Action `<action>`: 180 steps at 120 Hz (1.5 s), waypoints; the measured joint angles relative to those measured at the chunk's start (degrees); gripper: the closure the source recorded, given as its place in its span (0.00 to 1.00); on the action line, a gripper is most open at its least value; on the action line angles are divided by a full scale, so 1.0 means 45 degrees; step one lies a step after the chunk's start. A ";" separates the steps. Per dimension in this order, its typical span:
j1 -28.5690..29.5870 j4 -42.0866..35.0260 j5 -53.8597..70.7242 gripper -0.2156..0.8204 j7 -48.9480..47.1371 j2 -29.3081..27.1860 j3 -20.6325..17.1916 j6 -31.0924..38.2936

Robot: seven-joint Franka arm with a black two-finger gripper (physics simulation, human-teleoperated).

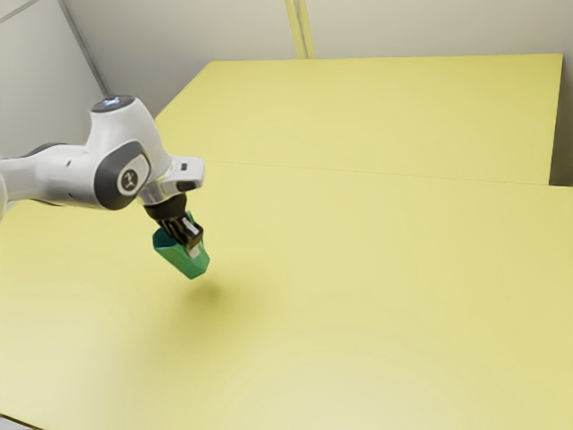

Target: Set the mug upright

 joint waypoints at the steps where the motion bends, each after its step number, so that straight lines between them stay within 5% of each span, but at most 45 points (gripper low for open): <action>1: -0.0001 -0.0012 0.0023 0.97 -0.0061 0.0002 -0.0015 0.0014; 146: -0.0140 -0.0570 0.0384 0.96 -0.4722 0.1644 -0.0429 0.1295; 180: -0.0219 -0.0554 0.0270 0.49 -0.4909 0.1403 -0.0425 0.1401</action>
